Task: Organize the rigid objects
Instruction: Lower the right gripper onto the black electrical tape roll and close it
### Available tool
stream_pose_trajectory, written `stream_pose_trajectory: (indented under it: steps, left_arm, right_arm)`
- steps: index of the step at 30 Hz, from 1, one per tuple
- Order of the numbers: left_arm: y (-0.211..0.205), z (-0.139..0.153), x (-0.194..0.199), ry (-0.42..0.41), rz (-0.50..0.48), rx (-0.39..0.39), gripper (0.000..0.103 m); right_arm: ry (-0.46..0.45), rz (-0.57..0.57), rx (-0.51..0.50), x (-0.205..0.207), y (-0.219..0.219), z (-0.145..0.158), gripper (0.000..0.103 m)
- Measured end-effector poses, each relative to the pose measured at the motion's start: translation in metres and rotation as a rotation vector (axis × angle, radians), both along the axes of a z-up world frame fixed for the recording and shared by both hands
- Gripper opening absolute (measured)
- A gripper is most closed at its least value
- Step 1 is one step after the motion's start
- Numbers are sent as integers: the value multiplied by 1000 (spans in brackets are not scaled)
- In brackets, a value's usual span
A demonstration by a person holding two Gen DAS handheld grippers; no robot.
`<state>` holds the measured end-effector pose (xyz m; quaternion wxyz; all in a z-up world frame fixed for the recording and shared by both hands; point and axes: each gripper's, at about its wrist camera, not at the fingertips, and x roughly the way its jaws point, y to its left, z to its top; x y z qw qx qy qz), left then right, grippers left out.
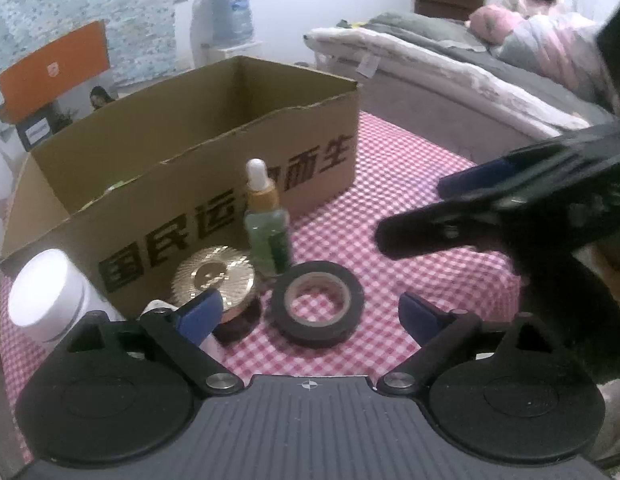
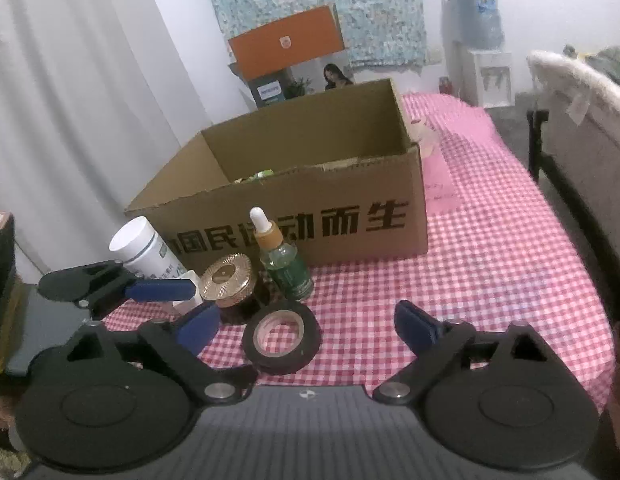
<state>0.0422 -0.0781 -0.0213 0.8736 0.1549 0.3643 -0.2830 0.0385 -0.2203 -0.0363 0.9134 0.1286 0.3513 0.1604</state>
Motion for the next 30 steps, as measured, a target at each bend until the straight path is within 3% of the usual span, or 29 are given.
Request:
stream_pose_trajectory:
  steps: [4, 7, 12, 15, 17, 20, 24, 30]
  left_arm:
    - [-10, -12, 3, 43, -17, 42, 77]
    - [-16, -19, 5, 73, -14, 67, 72]
    - [-23, -22, 8, 71, -6, 104, 63]
    - [-24, -26, 11, 90, -1, 98, 56]
    - [-27, -25, 10, 101, -16, 74, 53]
    - [-32, -24, 6, 97, -33, 76, 54]
    - [-38, -23, 5, 36, -8, 147, 60]
    - [-43, -32, 12, 52, 9, 204, 64]
  right_arm:
    - [35, 14, 34, 11, 0, -11, 82]
    - [78, 25, 44, 20, 6, -22, 68]
    - [117, 52, 57, 28, 14, -33, 58]
    - [136, 61, 51, 33, 16, -38, 46]
    - [149, 66, 50, 35, 15, -41, 33]
    - [157, 69, 49, 35, 12, -43, 31]
    - [151, 64, 44, 34, 9, -42, 31]
    - [156, 89, 46, 42, 12, -46, 31]
